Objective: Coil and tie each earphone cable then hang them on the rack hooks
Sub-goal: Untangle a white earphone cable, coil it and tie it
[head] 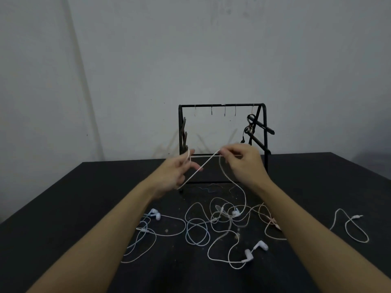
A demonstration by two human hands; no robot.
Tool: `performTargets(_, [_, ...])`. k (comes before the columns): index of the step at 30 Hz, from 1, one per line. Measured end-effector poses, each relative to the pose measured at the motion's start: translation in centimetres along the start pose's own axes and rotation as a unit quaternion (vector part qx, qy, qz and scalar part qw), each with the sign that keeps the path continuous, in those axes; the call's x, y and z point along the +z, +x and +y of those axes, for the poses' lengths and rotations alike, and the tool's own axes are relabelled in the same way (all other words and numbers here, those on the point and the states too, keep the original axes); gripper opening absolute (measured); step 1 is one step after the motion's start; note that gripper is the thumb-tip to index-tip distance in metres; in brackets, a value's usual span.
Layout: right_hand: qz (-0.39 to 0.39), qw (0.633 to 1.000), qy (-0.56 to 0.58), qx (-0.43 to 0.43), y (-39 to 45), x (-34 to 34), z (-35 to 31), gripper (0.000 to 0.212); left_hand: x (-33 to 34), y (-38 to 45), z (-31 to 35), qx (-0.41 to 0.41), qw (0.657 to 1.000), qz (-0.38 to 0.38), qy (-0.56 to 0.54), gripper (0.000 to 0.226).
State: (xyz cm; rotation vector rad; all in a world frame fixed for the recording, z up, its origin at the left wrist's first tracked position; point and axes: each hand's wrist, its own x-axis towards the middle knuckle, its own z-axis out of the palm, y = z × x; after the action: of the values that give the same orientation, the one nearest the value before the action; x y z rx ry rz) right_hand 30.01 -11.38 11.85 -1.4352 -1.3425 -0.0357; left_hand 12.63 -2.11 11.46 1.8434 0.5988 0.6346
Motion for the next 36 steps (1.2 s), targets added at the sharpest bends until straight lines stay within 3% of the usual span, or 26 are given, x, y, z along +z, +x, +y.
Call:
performTargets(6, [0.046,0.985,-0.165,-0.013,1.0,0.4,0.4,0.020,1.7,-0.4,0.8,0.000,0.975,-0.183,-0.129,0.039])
performTargets(10, [-0.012,0.998,0.017,0.067,0.1,0.9,0.5,0.018,2.3,-0.7,0.5,0.021,0.944,-0.223,-0.244,0.039])
performTargets(13, [-0.072,0.988,0.051,0.125,-1.2,1.3,0.5,0.025,2.9,-0.4,0.0,0.029,0.955,-0.099,-0.279,0.041])
performTargets(17, [-0.122,0.972,0.121,0.160,-2.0,1.2,0.1,0.031,3.4,0.2,-1.5,0.036,0.994,0.061,-0.079,0.042])
performTargets(19, [-0.171,0.959,0.162,0.160,-2.5,1.3,-0.5,0.032,3.6,0.4,-2.0,0.040,0.990,0.113,-0.071,0.043])
performTargets(24, [-0.340,0.912,0.171,0.153,-4.9,2.6,-1.4,0.028,3.6,1.0,-2.0,0.049,0.942,0.194,-0.270,0.046])
performTargets(27, [-0.424,0.879,0.143,0.165,-6.2,3.1,-0.4,0.028,3.1,1.3,-1.4,0.035,0.884,0.199,-0.422,0.043])
performTargets(29, [-0.445,0.866,0.125,0.191,-6.6,2.7,0.6,0.029,2.3,1.0,-1.2,0.024,0.865,0.177,-0.470,0.042])
performTargets(30, [-0.447,0.865,0.109,0.203,-6.6,2.3,1.2,0.029,1.8,0.8,-1.4,0.017,0.867,0.155,-0.473,0.041])
performTargets(32, [-0.420,0.882,0.052,0.207,-6.1,1.2,2.2,0.029,0.9,0.2,-1.9,-0.013,0.908,0.109,-0.405,0.039])
performTargets(34, [-0.351,0.915,0.022,0.201,-5.1,0.2,3.0,0.027,0.7,-0.5,-2.4,-0.053,0.968,0.054,-0.240,0.038])
performTargets(36, [-0.280,0.938,0.046,0.200,-3.9,-0.6,3.1,0.024,1.1,-1.1,-2.9,-0.087,0.992,-0.031,-0.087,0.037])
